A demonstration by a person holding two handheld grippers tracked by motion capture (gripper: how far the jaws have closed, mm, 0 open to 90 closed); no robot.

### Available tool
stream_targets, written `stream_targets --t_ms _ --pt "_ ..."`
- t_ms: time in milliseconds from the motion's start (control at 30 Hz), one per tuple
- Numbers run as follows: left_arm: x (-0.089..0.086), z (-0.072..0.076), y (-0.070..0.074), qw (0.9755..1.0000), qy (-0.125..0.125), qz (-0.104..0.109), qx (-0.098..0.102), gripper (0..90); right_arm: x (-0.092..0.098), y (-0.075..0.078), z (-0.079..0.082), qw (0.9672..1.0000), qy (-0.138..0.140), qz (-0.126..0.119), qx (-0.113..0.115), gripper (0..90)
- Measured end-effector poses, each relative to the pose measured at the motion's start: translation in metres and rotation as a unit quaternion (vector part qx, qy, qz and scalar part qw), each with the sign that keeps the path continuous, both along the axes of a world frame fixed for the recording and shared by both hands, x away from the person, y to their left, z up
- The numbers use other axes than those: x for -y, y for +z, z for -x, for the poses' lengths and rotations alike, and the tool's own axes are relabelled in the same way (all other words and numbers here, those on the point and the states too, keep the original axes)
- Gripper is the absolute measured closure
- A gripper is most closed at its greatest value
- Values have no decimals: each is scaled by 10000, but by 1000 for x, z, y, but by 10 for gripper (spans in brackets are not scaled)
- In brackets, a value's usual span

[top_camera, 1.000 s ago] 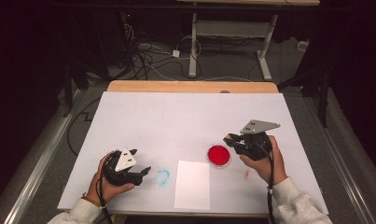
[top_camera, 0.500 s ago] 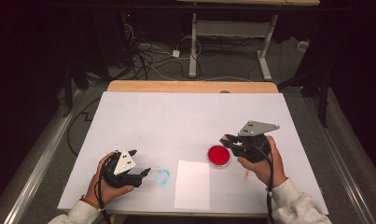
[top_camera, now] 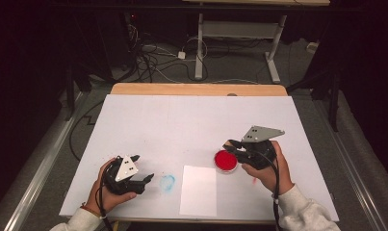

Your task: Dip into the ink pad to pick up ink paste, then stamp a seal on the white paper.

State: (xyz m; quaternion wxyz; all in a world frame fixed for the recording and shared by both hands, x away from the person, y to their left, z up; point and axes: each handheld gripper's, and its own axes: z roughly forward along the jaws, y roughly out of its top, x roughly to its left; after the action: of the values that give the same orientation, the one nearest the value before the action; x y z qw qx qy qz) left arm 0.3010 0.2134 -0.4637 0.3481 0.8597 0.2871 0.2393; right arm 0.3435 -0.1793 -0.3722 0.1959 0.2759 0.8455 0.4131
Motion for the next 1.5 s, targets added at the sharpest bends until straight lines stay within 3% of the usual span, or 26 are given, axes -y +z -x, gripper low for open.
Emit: stream_targets --t_ms 233,367,533,900,1500 --pt "1 -2 0 10000 -13 56 3 209 -6 3 7 9999 105 -31 44 760" --pt "1 -1 -1 10000 -36 -43 32 209 -11 3 10 9998 216 -33 41 759" --pt "0 0 1 10000 3 -20 72 208 -18 3 16 9993 377 -61 31 760" --pt "5 1 1 9999 -81 -35 58 208 -31 -5 29 9979 640 41 -92 759" --pt "4 -1 0 10000 -69 -49 29 209 -48 -21 35 9947 946 233 -330 759"
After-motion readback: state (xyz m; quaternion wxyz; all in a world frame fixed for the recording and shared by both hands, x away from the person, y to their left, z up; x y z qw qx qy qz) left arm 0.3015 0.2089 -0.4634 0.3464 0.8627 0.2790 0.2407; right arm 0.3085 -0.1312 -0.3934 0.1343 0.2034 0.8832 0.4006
